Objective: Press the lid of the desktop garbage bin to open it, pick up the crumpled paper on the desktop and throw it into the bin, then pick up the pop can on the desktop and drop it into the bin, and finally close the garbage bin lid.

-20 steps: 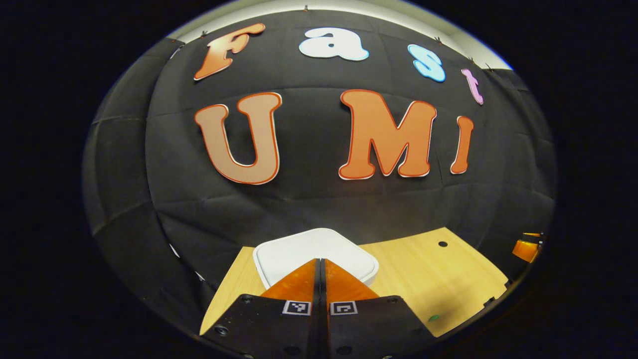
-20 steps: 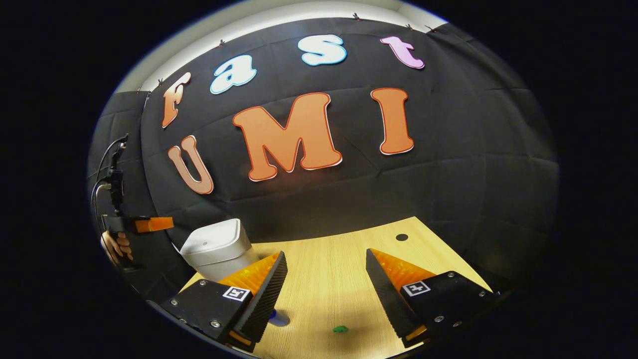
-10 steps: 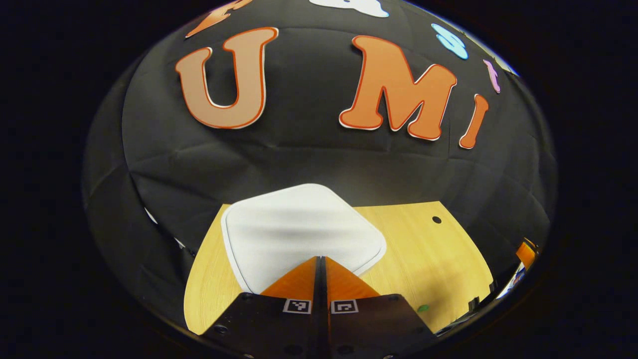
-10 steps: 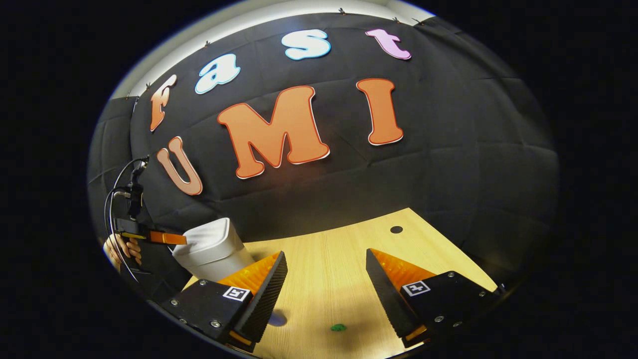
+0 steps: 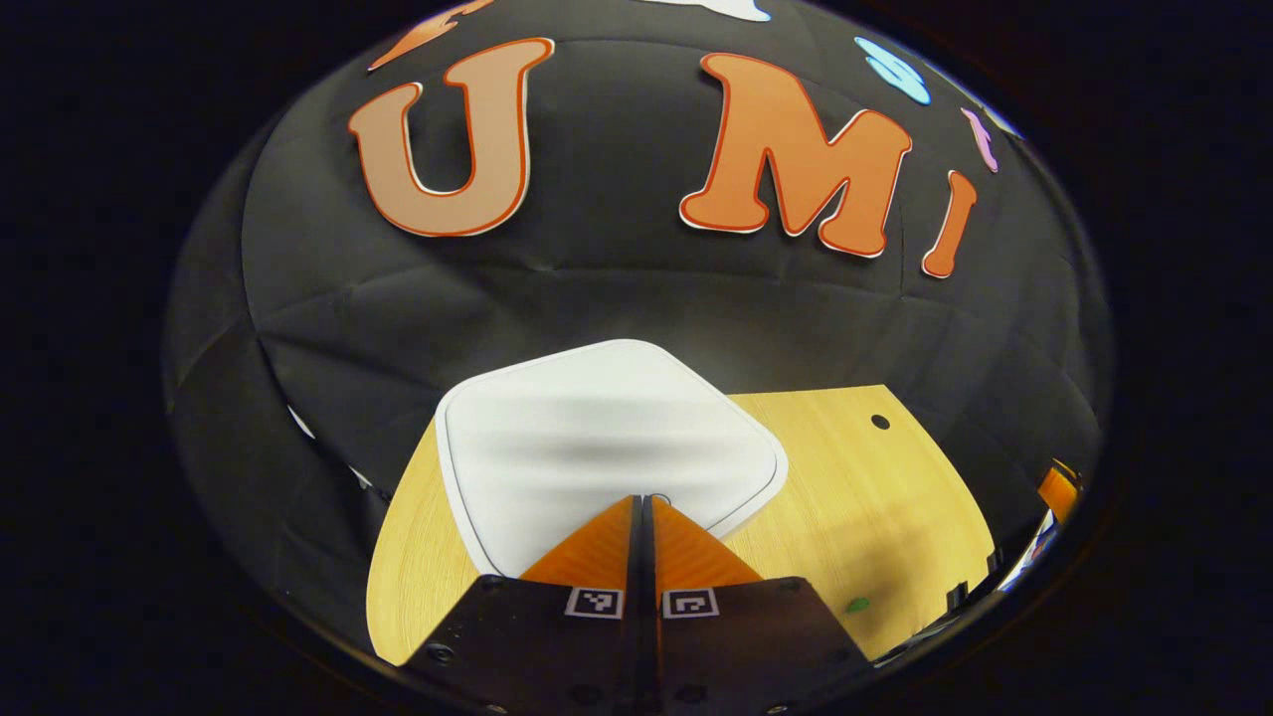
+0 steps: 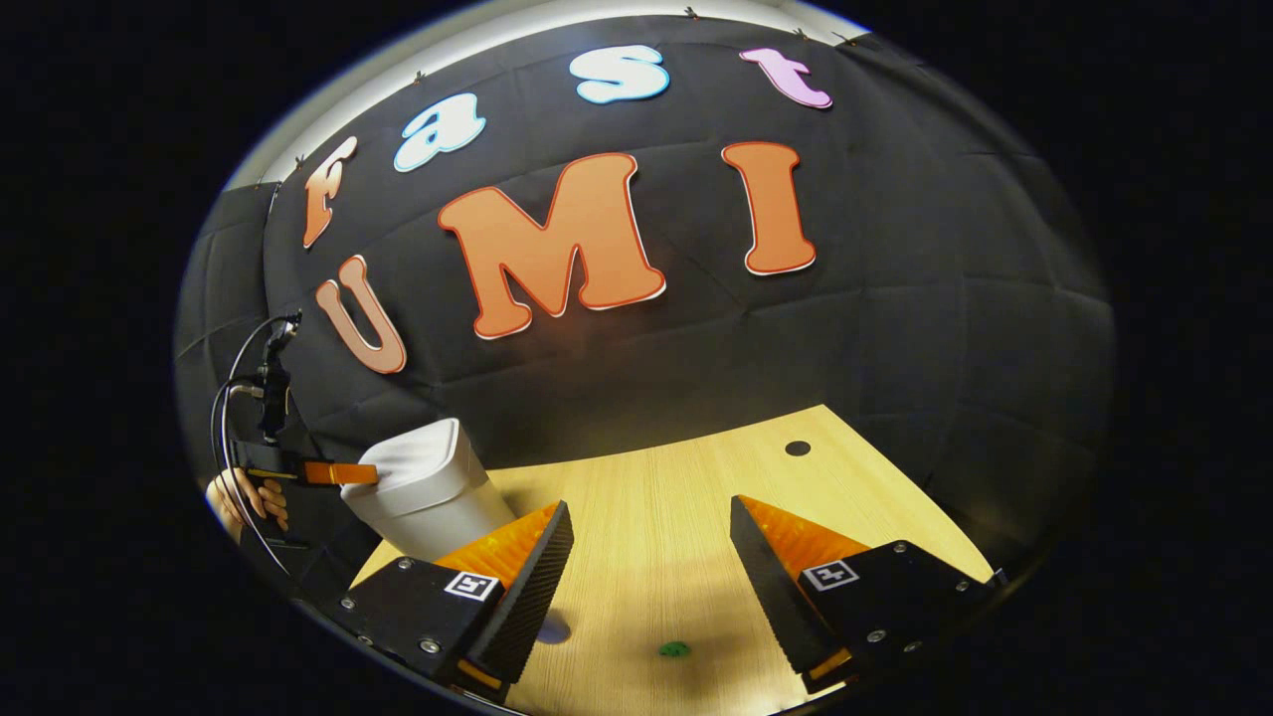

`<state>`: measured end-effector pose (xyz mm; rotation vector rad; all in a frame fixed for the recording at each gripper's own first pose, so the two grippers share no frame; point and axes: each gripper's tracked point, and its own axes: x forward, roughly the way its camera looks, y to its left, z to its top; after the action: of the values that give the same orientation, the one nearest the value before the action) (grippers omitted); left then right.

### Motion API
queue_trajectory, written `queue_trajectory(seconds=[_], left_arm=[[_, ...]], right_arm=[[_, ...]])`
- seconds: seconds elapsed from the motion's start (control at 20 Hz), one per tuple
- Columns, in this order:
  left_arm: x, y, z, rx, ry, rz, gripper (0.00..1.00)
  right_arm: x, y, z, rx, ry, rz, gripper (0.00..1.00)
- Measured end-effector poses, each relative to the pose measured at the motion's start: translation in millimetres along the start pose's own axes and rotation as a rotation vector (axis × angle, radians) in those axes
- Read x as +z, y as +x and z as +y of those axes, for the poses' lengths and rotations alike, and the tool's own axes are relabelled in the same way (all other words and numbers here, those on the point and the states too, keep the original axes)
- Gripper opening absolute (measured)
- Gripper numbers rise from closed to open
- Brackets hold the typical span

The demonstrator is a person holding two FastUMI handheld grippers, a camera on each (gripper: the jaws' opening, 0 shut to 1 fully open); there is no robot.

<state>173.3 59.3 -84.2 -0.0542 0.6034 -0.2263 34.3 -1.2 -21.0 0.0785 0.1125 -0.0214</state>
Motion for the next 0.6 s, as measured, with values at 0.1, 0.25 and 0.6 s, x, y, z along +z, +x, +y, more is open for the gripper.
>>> queue_trajectory(seconds=[0.1, 0.25, 0.6], left_arm=[[-2.4, -2.1, -1.5, 0.005, -0.046, -0.036, 0.00], [24.3, -23.2, 2.9, 0.082, -0.035, -0.173, 0.00], [35.8, -107.9, -45.8, 0.031, -0.059, -0.373, 0.00]], right_arm=[[1.1, -1.5, 2.2, 0.008, 0.001, 0.002, 0.95], [10.8, -10.7, 16.8, 0.060, 0.021, -0.007, 0.95], [36.3, -24.9, 22.1, 0.058, -0.026, -0.093, 0.95]])
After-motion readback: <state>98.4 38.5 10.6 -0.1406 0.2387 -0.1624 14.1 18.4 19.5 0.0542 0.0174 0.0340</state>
